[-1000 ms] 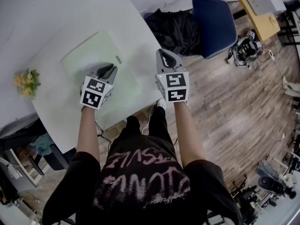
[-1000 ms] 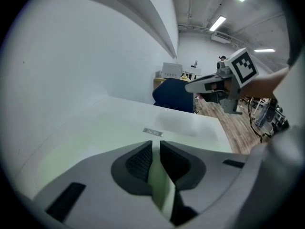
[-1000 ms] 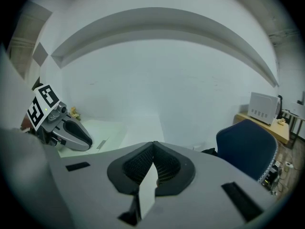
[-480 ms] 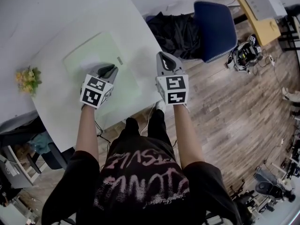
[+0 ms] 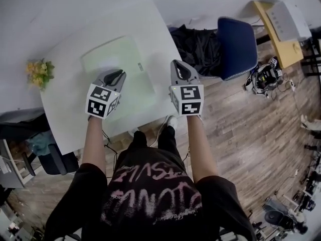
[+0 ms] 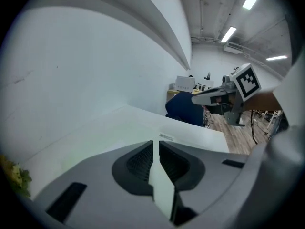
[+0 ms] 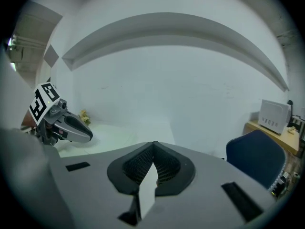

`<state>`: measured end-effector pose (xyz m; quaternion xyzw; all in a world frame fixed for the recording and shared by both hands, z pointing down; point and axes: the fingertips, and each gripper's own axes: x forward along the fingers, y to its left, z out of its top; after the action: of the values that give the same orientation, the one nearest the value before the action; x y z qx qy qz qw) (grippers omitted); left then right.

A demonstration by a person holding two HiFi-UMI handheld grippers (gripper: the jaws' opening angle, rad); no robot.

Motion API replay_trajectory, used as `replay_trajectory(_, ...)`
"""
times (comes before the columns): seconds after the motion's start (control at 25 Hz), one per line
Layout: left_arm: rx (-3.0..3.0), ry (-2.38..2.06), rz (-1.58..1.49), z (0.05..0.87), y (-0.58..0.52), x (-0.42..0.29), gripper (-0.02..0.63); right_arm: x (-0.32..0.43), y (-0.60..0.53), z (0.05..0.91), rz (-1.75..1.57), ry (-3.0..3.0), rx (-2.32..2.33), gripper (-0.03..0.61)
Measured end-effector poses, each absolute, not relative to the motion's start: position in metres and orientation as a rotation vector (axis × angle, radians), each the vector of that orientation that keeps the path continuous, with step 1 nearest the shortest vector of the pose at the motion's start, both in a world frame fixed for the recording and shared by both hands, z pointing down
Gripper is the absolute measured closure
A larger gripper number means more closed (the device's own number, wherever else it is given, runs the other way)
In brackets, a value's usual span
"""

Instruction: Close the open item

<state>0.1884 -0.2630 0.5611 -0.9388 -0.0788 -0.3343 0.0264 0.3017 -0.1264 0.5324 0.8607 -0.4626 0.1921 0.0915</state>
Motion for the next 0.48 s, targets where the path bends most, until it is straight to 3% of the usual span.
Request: replay_trajectory(0.48,-3.024,0.215,-0.921,0.527,-0.334,0.102,0.572,0.246,-0.211,0.506,0.47,-1.634,2.397,0.568)
